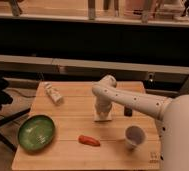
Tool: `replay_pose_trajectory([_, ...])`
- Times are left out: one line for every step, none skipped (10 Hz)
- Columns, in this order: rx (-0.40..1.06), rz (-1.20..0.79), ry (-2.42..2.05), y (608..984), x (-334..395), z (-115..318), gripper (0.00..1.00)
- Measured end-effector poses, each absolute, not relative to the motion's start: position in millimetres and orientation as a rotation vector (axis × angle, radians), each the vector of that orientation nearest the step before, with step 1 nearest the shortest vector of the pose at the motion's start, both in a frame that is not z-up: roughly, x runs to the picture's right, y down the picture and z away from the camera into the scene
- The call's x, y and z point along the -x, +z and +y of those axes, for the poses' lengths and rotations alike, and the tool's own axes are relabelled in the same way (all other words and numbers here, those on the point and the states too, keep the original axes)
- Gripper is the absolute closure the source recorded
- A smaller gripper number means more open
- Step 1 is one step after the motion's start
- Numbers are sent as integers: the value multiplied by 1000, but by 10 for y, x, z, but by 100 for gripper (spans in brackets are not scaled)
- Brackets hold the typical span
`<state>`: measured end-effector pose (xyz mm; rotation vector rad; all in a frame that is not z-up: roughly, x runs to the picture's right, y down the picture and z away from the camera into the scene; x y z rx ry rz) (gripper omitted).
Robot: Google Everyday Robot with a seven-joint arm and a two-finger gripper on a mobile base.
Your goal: Wipe the white sponge on the table
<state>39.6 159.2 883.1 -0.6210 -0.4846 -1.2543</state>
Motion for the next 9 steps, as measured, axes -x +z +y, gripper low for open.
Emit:
replay_pose_trajectory([624, -486, -1263, 8841, -354, 1551, 98])
replay_pose_trajectory([624, -489, -1273, 8869, -373, 1483, 98])
replay_pose_trajectory([623, -489, -1279, 8904, -430, 1440, 98])
replay_pose_trajectory([622, -492, -1288, 8913, -496, 1426, 98])
replay_pose_trajectory([625, -496, -1300, 8886, -548, 1484, 98])
replay_pose_trajectory([621, -500, -1307, 8858, -551, 1523, 98])
replay_pose_trajectory([622, -504, -1319, 8820, -507, 1577, 98])
replay_pose_trajectory([620, -510, -1327, 8780, -389, 1630, 98])
replay_pose_trajectory([617, -517, -1342, 8742, -252, 1673, 98])
